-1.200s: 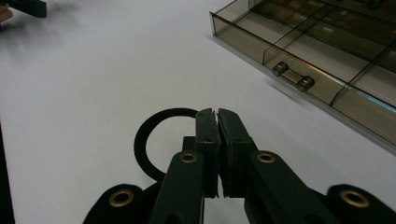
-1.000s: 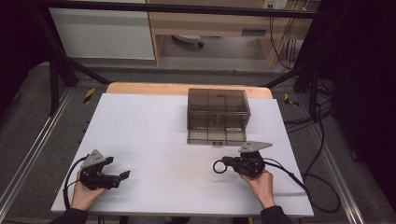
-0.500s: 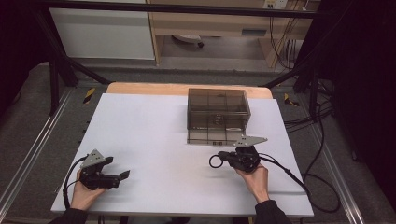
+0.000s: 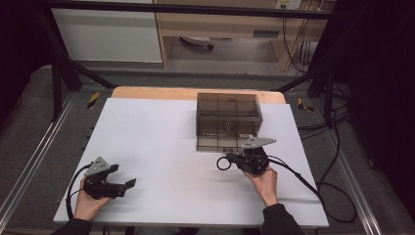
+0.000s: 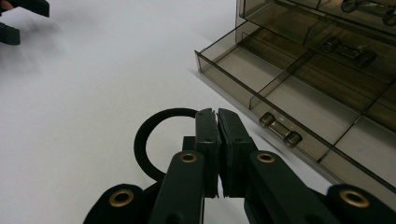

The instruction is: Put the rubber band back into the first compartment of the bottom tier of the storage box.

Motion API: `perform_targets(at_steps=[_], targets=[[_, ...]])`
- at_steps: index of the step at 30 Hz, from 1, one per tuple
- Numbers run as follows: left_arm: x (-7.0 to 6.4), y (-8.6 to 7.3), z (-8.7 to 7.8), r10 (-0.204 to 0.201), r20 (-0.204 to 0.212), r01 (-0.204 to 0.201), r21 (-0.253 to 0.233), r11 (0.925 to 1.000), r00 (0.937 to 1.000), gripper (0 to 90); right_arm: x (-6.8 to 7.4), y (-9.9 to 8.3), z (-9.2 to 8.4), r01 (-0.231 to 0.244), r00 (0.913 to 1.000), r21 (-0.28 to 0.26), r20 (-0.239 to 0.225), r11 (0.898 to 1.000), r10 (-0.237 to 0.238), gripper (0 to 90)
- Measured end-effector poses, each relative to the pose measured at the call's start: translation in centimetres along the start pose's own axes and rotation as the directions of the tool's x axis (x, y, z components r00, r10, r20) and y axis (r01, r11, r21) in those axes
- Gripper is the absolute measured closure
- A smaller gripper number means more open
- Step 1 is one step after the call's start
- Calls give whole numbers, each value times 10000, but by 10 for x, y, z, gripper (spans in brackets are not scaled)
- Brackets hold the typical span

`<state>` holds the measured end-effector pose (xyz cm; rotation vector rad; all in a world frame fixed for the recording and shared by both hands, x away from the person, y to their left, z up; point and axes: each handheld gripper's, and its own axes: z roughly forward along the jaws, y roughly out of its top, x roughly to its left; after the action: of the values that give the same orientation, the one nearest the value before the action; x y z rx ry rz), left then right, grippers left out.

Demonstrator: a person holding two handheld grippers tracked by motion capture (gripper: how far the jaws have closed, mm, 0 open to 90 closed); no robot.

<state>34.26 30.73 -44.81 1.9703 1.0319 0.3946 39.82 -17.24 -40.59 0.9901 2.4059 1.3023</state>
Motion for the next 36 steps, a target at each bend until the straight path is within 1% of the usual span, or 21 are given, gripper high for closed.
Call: perform_targets(at_steps=[9,21,36], targets=[[0,0,0,15,7,-15,9,10000,10000,60,-2,6,7,-30,9999,107,144,9999,28,877],[0,0,0,16,1,-16,-3,10000,10000,60,-4,17,16,-114,9996,25,272,9999,113,877],[0,0,0,4,-6,-4,-2,10000,10000,60,-11,31,28,-288,9982,-16,519,9996,288,877]])
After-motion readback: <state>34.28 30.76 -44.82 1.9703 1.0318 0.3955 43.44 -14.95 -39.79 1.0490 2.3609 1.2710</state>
